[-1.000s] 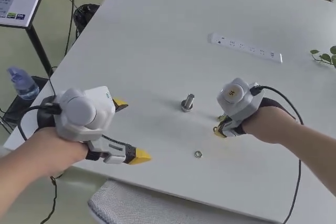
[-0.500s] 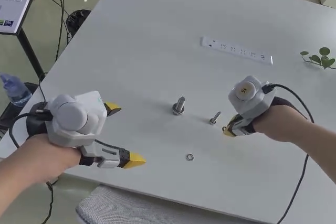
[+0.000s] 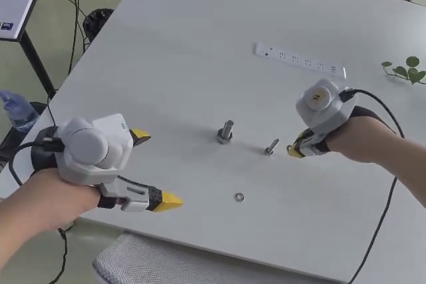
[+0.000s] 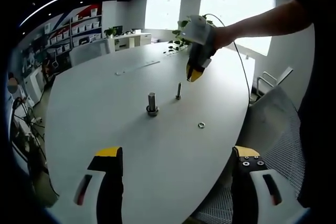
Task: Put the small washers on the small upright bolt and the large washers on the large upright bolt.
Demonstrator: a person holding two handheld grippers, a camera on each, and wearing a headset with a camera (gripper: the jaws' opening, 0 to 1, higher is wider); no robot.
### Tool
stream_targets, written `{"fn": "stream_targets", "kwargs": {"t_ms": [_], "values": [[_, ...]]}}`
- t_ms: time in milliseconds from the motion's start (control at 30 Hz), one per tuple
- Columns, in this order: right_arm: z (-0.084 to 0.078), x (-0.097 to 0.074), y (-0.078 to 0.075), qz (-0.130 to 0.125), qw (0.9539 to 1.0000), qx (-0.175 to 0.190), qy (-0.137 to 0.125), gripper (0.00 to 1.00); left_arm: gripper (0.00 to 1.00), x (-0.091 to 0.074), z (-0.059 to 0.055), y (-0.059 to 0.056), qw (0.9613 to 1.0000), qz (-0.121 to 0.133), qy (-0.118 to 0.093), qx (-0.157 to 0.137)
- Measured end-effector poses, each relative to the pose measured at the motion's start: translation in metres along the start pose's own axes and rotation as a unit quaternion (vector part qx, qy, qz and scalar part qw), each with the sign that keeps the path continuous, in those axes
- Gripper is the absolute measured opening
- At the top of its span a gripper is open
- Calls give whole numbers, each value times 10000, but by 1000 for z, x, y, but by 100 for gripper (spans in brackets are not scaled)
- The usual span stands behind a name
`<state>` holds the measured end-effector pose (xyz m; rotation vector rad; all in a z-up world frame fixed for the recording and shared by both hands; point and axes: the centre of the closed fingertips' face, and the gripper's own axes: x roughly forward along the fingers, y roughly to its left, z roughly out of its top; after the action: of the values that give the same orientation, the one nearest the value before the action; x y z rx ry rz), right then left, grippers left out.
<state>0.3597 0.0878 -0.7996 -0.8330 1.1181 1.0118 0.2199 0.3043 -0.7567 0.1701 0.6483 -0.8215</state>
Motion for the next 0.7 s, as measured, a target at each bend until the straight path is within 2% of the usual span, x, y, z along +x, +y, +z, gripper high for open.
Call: {"fn": "stream_targets", "kwargs": {"t_ms": [333, 700], "values": [[20, 5, -4, 56, 9999, -103, -100, 12, 85, 0, 1, 4, 10000, 16, 14, -20], [28, 13, -4, 114, 9997, -166, -106, 12, 84, 2, -1, 7, 10000, 2, 44, -56]]}}
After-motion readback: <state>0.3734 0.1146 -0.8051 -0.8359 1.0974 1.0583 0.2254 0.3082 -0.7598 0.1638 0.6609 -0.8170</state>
